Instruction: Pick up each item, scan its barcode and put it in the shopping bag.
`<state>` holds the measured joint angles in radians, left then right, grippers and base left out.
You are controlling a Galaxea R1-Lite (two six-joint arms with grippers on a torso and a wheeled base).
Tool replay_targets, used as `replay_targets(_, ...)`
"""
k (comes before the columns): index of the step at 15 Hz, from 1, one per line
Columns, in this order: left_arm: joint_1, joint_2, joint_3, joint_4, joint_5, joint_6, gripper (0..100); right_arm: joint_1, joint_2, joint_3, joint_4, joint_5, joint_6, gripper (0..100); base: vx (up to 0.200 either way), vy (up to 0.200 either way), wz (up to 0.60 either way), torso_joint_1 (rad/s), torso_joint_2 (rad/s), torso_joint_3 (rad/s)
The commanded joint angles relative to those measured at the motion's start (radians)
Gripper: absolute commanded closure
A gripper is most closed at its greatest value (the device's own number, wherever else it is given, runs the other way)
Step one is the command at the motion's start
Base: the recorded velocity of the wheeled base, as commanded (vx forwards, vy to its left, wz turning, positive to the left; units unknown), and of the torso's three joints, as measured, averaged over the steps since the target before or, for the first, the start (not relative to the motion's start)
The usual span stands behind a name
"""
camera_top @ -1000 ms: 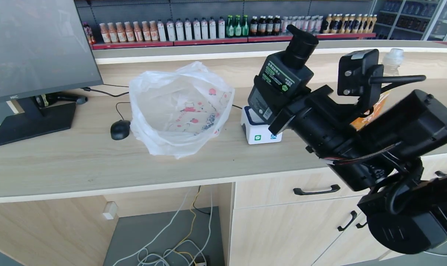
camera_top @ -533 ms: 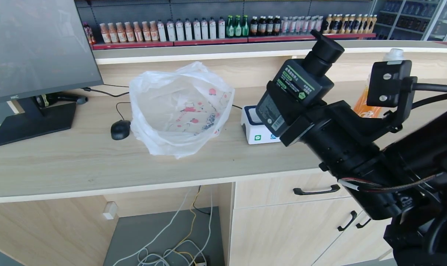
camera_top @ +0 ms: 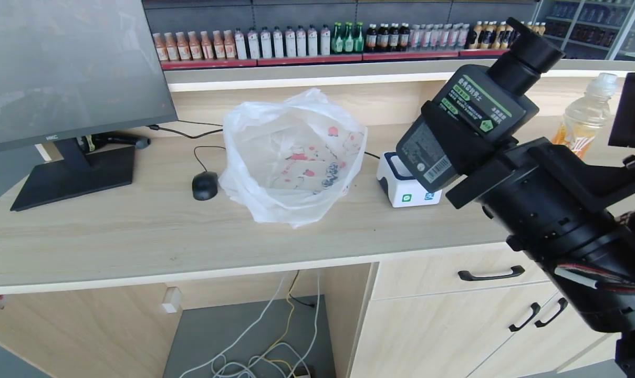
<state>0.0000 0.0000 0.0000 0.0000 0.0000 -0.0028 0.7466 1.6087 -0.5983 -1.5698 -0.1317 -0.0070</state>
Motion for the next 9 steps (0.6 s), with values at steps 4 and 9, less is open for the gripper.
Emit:
replay_targets(4,0.000,0.000,0.000,0.000,0.000,0.000,0,0.002,-0.036,0.041,-0.001,0.001,-0.001,100,0.000,0.200,0.00,0.002,0.00,0.000)
replay_targets(9,0.000,0.000,0.000,0.000,0.000,0.003,0,0.005,-0.020,0.038,-0.001,0.003,-0.001,100,0.000,0.080,0.00,0.003,0.00,0.001)
